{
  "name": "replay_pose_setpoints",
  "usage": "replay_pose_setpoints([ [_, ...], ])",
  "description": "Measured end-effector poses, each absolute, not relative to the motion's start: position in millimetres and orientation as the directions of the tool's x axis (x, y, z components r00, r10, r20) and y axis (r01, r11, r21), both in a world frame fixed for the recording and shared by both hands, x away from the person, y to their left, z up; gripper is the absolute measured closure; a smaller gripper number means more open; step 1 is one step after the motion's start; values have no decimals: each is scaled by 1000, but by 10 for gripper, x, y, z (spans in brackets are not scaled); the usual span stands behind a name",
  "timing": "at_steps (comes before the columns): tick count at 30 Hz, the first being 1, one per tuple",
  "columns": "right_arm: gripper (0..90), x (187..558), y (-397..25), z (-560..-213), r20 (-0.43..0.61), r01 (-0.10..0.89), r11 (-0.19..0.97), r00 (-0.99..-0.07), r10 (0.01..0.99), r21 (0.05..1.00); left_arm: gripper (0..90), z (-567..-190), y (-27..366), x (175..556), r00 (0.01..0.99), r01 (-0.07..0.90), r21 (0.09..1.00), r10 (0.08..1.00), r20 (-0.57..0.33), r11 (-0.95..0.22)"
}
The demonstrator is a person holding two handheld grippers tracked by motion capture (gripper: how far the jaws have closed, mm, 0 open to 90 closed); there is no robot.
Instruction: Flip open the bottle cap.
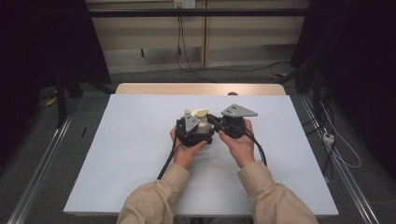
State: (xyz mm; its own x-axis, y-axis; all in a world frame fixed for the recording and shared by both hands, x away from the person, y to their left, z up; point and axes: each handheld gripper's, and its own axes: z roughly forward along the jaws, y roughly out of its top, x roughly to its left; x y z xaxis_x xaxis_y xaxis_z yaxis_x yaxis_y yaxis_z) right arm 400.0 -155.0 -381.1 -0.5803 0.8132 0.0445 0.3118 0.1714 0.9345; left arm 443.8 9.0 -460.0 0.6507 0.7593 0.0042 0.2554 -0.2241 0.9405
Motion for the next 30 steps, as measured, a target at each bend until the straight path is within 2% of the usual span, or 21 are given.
replay_pose_setpoints([
  [30,900,4030,-1477,-3784,39,300,172,-586,810,938,52,-4599,90,4439,651,254,940,759,9,-229],
])
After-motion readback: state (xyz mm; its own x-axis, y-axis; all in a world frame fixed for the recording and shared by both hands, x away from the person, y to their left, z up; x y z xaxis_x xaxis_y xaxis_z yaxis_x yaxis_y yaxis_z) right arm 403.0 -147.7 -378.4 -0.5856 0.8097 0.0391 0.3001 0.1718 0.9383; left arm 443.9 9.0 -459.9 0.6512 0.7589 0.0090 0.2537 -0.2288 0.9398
